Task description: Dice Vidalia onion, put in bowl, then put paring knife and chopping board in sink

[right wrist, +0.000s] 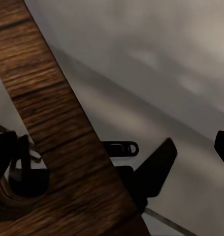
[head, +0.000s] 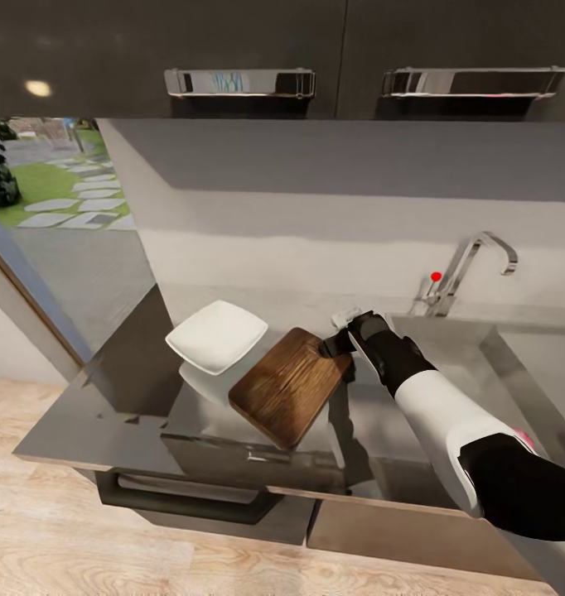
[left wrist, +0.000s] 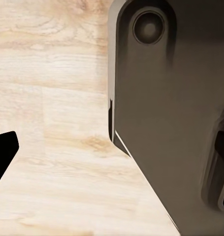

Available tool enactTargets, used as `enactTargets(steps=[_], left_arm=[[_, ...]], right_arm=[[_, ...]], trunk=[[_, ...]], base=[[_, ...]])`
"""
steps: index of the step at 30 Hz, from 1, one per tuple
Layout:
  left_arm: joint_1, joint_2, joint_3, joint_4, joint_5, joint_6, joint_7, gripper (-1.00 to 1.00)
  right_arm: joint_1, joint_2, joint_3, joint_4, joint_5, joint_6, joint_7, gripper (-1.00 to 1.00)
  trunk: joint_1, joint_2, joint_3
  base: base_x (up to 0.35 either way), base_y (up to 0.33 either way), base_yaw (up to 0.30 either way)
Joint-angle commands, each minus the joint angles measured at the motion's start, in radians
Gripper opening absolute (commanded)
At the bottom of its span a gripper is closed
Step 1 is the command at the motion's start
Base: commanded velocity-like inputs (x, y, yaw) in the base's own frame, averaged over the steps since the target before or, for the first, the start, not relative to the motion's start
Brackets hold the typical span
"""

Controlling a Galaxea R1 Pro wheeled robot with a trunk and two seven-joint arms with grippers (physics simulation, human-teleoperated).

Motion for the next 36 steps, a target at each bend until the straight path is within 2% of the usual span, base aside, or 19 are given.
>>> enactTargets(steps=[1, 36], left_arm=[[0.000, 0.000, -0.004, 0.001, 0.007, -0.003, 0.000, 1.00], [0.000, 0.001, -0.004, 0.001, 0.007, -0.004, 0.000, 1.00]], right_arm=[[-0.001, 0.000, 0.001, -0.001, 0.011, 0.004, 0.007, 1.00], [-0.001, 0.003, 0.003, -0.001, 0.011, 0.007, 0.006, 1.00]], trunk=[[0.000, -0.001, -0.003], [0.000, -0.001, -0.014]], base=[[0.000, 0.000, 0.000], [0.000, 0.000, 0.000]])
